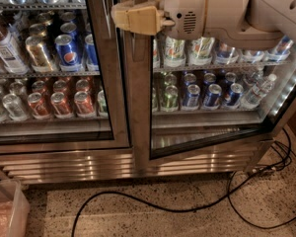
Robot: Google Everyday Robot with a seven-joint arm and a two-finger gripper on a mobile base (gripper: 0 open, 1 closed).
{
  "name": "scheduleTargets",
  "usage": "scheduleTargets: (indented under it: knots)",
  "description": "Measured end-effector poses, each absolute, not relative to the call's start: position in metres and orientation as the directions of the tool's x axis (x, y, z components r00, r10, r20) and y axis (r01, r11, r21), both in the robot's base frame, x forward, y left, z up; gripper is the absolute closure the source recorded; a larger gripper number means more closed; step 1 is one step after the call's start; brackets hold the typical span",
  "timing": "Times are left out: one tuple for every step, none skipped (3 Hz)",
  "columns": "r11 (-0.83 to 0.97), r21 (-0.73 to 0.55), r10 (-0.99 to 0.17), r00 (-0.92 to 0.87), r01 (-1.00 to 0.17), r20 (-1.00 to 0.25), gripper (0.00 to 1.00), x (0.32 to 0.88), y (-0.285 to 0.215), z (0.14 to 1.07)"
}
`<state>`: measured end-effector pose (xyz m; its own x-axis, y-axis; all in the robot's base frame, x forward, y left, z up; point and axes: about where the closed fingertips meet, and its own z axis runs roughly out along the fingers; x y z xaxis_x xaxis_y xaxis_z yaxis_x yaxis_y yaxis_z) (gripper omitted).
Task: Open right fridge door
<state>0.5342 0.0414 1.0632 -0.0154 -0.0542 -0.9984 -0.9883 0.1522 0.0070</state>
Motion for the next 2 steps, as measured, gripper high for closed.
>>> scheduleTargets:
  knots:
    - [0.172,0.019,-0.059,-0.029,-0.985,-0.998,1.00,0.5241,0.0401,1.0655]
    - [0.172,0.019,-0.059,-0.029,-0.985,-0.998,1.00,0.5236,0.0370,1.0649]
